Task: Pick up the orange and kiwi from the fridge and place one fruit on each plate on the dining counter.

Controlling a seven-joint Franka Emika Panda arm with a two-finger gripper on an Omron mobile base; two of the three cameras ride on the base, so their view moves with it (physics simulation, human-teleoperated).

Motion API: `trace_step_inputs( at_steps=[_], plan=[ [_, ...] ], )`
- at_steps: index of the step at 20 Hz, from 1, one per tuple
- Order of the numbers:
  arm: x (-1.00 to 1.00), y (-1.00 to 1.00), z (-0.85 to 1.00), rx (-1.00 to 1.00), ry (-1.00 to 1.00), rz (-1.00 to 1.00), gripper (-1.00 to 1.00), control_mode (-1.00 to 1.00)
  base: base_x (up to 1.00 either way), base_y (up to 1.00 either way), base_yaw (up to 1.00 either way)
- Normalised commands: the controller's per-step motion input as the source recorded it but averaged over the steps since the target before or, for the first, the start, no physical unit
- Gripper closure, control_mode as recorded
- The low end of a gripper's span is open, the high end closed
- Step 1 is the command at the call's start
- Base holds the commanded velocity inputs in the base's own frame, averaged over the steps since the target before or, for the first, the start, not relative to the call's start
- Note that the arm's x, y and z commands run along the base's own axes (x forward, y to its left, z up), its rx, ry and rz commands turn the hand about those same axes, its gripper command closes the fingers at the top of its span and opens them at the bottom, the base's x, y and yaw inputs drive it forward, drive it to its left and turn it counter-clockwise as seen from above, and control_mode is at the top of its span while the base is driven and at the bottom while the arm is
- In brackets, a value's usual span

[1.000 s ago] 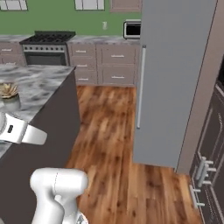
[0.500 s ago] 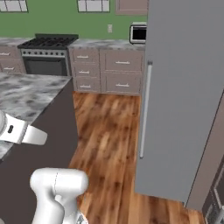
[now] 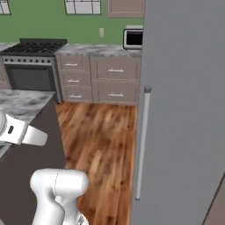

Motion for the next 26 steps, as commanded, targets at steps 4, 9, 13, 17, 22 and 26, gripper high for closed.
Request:
trace_step_inputs(
  at_steps=[4, 9, 13, 17, 22, 26],
  plan=[
    [0.00, 0.00, 0.00, 0.00, 0.00, 0.00, -1.00, 1.00, 1.00, 0.33, -0.33],
    [0.00, 0.00, 0.00, 0.00, 0.00, 0.00, -1.00, 1.00, 0.83, 0.46, -0.52],
    [0.00, 0.00, 0.00, 0.00, 0.00, 0.00, -1.00, 1.00, 0.61, 0.46, -0.65],
    [0.00, 0.00, 0.00, 0.00, 0.00, 0.00, -1.00, 1.00, 0.56, 0.44, -0.71],
    [0.00, 0.00, 0.00, 0.00, 0.00, 0.00, -1.00, 1.00, 0.43, 0.38, -0.76],
    [0.00, 0.00, 0.00, 0.00, 0.00, 0.00, -1.00, 1.00, 0.26, 0.31, -0.80]
  ],
)
